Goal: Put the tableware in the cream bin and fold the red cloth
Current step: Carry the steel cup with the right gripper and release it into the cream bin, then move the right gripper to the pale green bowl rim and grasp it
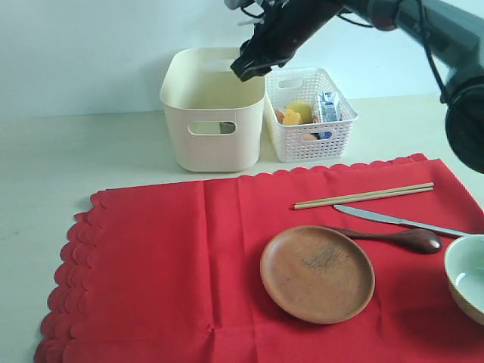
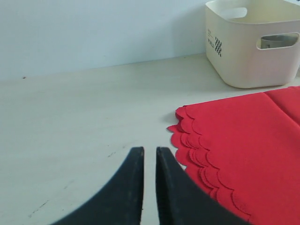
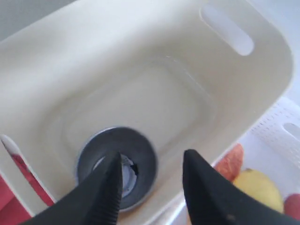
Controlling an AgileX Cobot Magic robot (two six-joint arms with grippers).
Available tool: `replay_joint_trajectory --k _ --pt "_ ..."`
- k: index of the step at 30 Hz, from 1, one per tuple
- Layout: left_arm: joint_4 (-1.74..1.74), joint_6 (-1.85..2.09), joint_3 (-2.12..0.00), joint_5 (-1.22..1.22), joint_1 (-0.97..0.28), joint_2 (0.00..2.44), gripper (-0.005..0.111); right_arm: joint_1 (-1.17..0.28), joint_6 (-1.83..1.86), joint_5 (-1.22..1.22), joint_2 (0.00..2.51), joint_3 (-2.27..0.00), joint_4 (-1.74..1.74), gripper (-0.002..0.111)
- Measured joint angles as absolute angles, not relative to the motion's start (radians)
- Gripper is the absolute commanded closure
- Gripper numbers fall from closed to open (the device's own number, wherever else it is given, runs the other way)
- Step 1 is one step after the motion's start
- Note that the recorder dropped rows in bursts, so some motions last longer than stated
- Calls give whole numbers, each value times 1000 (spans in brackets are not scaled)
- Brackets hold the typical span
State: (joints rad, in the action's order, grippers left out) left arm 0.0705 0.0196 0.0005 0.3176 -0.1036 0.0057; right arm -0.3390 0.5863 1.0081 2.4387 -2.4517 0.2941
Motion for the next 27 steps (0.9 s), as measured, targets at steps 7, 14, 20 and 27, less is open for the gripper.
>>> replay_joint_trajectory --k 7,14,20,27 --pt "71 20 1 318 -104 6 95 -311 510 1188 2313 -2454 204 81" --pt "71 20 1 318 -104 6 95 -205 400 1215 2202 -2386 203 107" --pt "71 20 1 318 -104 6 95 -119 395 1217 2065 -2185 203 108" --pt "71 20 1 318 -104 6 95 -34 415 1220 1863 -1856 206 108"
